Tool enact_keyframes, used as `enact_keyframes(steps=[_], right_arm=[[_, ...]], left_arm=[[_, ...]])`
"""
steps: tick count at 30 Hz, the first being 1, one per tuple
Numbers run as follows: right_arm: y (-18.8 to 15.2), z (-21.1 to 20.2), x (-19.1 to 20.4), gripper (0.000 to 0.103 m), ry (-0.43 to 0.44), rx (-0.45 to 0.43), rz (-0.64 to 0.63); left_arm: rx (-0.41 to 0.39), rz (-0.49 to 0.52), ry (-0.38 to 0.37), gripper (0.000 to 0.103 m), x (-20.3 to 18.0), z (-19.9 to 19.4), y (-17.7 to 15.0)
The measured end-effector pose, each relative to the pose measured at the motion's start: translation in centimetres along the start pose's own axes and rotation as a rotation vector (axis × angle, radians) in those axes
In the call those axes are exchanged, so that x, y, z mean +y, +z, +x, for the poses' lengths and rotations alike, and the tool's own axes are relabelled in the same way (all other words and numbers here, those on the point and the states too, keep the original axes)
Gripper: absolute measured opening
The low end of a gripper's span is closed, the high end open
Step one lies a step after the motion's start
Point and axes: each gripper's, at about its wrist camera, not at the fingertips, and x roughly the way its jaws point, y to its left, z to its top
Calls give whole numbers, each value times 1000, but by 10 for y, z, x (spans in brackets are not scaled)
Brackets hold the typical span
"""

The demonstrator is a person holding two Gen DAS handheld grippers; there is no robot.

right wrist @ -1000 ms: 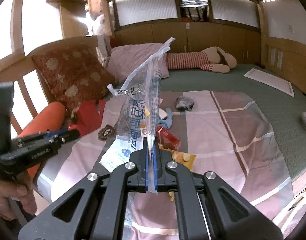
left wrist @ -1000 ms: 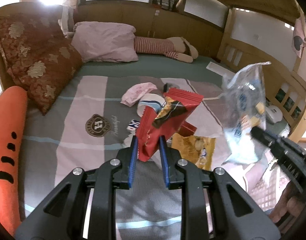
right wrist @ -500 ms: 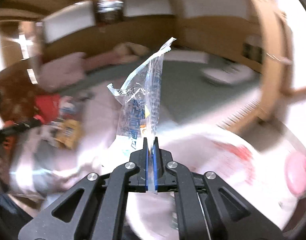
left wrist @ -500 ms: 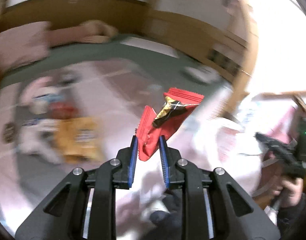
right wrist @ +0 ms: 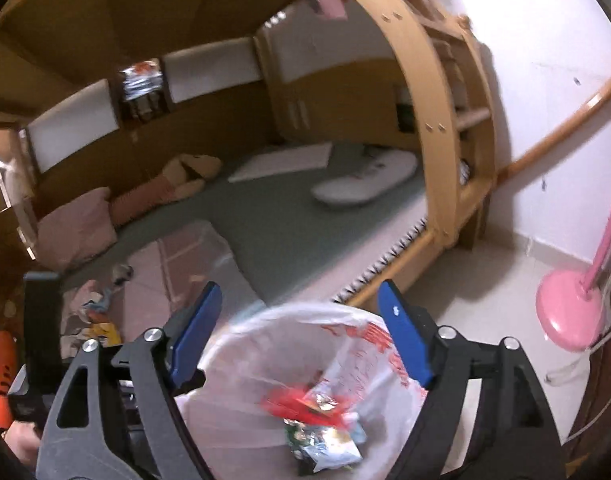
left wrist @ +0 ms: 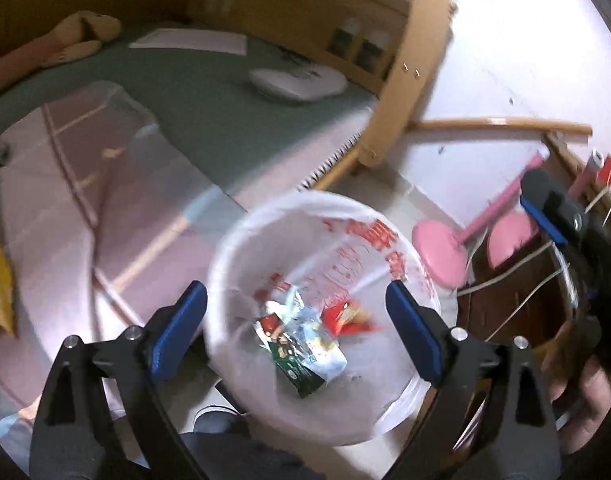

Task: Collect trash
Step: 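Carry both items over the white plastic bag and open both tools, then move both open tools back over the remaining trash on the bed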

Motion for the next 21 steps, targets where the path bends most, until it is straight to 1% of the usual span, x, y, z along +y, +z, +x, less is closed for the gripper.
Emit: enact_keyframes(steps=[2,5,6,8,9,10,11,12,13,14,15,17,18,19,20,21], right_arm=[[-10,8,24,84,50,15,-47],[-16,34,62,85,115,66,-107],[-16,40,75,85,142,81,-114],[-18,55,112,85,211,97,-137],[-15,63,129,85,239,97,-155],[-14,70,157,85,282,95,-180],[-11,74,174,85,310,91,-191],[-9,80,198,85,346,88,-204],[-6,85,213,85,372,90,-214],[-1,93,239,86,412,93,-231],[1,96,258,86,438,92,-246],[2,108,301,86,480,81,-294],[1,113,315,86,489,77,-318],[0,119,329,86,496,69,-334],[-4,125,343,86,495,54,-346],[-11,129,351,86,482,32,-360]], left_arm=[[-38,-9,25,95,16,-20,2],[-116,-20,114,98,64,-68,0],[-145,-44,162,98,92,-92,-3],[-174,-91,224,98,130,-122,-4],[-198,-129,268,99,155,-143,-7],[-223,-164,316,99,178,-162,-10],[-245,-188,362,99,197,-176,-12],[-273,-212,422,99,218,-195,-17],[-298,-240,476,99,238,-212,-23],[-318,-280,515,99,259,-227,-31],[-329,-314,531,99,273,-236,-39],[-354,-439,560,99,311,-253,-64],[-351,-479,575,99,321,-256,-73],[-335,-532,607,99,333,-260,-80],[-330,-561,618,99,340,-264,-83],[-352,-567,605,99,344,-271,-86]])
